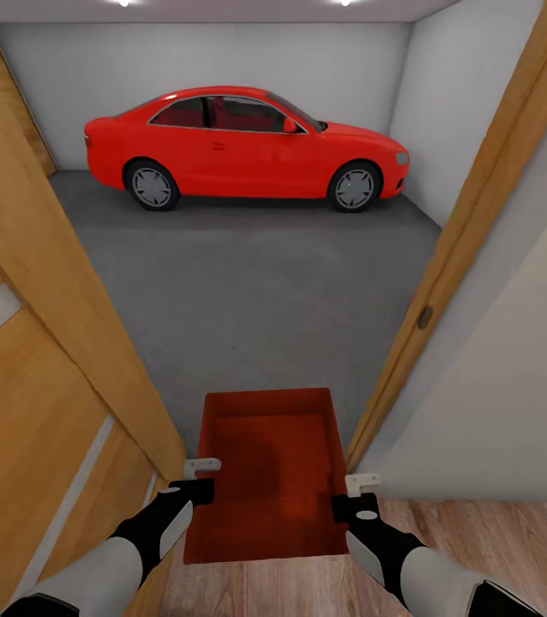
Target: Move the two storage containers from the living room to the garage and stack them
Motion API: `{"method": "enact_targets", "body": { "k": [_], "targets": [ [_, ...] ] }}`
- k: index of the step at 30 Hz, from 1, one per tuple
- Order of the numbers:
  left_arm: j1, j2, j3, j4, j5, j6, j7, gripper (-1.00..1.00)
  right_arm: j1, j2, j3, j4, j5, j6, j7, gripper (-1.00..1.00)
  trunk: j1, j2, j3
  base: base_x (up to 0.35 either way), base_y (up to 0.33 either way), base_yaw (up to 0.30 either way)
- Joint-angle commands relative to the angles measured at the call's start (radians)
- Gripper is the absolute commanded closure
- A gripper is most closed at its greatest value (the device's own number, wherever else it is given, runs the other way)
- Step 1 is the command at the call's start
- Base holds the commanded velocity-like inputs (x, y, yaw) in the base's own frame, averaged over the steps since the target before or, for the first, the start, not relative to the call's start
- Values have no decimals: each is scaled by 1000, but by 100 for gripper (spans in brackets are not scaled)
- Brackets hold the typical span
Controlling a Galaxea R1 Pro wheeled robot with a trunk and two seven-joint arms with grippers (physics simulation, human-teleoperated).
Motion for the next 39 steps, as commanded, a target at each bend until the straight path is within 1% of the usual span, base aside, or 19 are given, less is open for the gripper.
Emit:
{"method": "enact_targets", "body": {
  "k": [1,39],
  "targets": [
    [0,0,-42,-6,-2,5,13,100,-1,0,-2,3,-33,14,-4,100,1,-2,-2,318,0,0],
    [0,1,-42,-4,-2,5,12,100,-1,0,-2,3,-33,14,-3,100,1,-2,-2,322,0,0]
  ]
}}
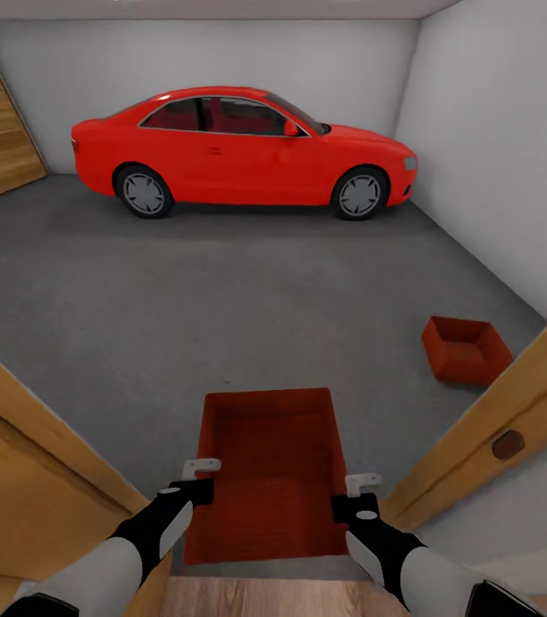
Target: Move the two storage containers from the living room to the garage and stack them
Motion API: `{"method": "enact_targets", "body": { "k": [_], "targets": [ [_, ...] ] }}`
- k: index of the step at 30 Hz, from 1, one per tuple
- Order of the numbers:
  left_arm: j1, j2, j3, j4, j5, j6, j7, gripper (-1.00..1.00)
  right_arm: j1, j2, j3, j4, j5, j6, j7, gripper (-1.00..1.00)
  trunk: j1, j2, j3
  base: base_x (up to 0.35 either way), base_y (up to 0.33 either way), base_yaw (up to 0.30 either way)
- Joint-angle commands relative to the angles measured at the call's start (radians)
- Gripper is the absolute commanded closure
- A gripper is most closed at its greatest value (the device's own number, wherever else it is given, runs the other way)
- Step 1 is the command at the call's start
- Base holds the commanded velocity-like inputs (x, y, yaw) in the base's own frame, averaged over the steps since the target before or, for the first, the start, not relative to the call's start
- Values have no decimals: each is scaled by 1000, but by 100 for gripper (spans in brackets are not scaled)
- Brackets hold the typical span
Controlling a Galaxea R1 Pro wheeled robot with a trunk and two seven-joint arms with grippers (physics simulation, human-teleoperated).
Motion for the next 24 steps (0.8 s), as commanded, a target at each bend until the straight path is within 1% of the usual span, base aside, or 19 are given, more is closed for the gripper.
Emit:
{"method": "enact_targets", "body": {
  "k": [1,24],
  "targets": [
    [0,1,-43,-6,-2,5,13,100,-1,0,-2,3,-34,12,-4,100,1,-2,-2,323,0,0],
    [0,1,-43,-6,-2,5,13,100,-1,-1,-2,3,-34,12,-3,100,1,-2,-2,323,0,0]
  ]
}}
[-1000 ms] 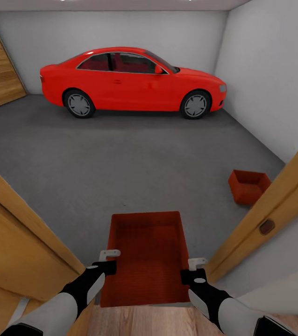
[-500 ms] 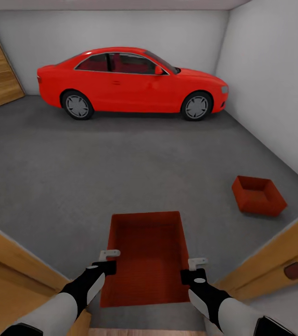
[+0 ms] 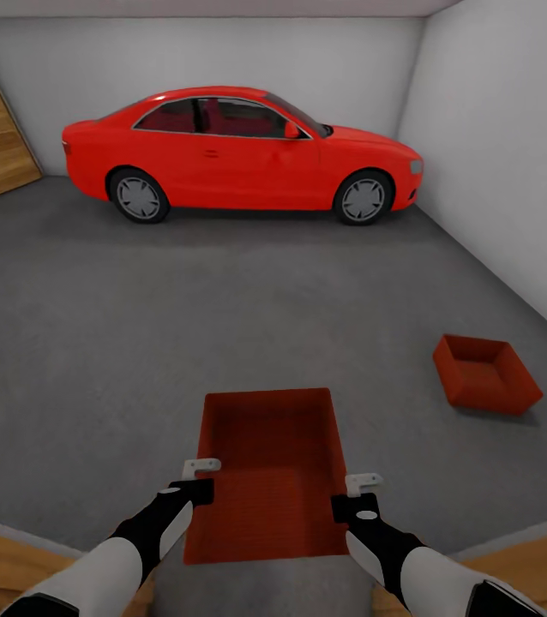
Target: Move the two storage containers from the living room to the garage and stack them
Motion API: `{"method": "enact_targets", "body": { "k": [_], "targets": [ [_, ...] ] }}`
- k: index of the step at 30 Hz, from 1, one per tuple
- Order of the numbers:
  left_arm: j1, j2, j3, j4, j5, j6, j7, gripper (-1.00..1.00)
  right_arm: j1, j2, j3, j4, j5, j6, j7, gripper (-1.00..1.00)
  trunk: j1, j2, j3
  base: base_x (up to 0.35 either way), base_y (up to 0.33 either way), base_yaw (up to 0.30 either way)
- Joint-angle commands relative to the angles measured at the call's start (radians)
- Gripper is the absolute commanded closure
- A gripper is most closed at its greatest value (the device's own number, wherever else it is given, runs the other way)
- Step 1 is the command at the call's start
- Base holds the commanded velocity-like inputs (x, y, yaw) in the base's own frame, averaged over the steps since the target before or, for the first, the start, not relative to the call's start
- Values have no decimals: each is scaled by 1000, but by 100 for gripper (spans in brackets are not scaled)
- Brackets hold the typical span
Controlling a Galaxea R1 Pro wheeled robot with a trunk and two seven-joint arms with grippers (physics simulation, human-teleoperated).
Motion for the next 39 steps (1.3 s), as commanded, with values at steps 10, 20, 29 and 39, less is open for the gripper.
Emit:
{"method": "enact_targets", "body": {
  "k": [10,20,29,39],
  "targets": [
    [0,1,-44,-6,-2,5,14,100,-1,0,-3,3,-33,11,-5,100,1,-2,-2,323,0,0],
    [0,1,-44,-6,-2,5,14,100,-1,0,-3,3,-33,11,-5,100,1,-2,-2,323,0,0],
    [0,1,-44,-6,-2,5,14,100,-1,0,-3,3,-33,11,-4,100,1,-2,-2,323,0,0],
    [0,1,-44,-6,-2,5,14,100,-1,0,-3,3,-33,11,-4,100,1,-2,-2,323,0,0]
  ]
}}
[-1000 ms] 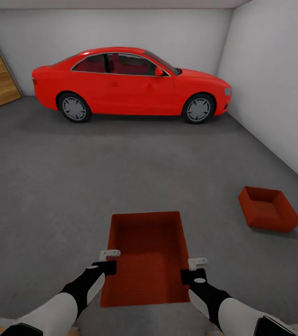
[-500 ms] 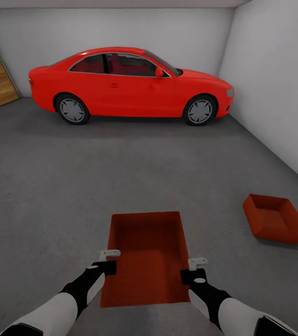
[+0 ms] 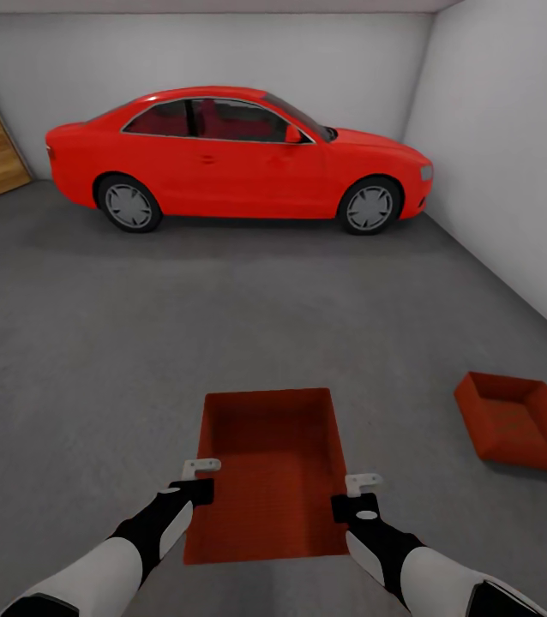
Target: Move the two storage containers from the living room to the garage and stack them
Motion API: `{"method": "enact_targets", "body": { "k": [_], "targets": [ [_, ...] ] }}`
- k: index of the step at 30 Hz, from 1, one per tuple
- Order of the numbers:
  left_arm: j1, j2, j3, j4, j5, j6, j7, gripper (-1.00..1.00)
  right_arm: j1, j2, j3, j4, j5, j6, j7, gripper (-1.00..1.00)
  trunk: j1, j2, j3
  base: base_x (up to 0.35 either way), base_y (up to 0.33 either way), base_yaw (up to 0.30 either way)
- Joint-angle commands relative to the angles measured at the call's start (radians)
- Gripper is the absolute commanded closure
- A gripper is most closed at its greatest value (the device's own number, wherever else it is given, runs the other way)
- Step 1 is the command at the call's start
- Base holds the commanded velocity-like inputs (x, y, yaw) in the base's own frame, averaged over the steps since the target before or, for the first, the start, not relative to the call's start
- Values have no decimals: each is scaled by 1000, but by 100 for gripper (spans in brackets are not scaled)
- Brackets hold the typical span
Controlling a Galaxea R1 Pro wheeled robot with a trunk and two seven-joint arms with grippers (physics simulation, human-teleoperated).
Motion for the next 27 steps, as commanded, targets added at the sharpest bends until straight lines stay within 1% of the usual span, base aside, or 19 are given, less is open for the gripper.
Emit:
{"method": "enact_targets", "body": {
  "k": [1,27],
  "targets": [
    [0,1,-44,-6,-2,5,14,100,-1,0,-3,3,-33,11,-4,100,1,-2,-2,323,0,0],
    [0,1,-44,-5,-2,6,14,100,-1,-1,-3,3,-33,11,-3,100,1,-2,-2,323,0,0]
  ]
}}
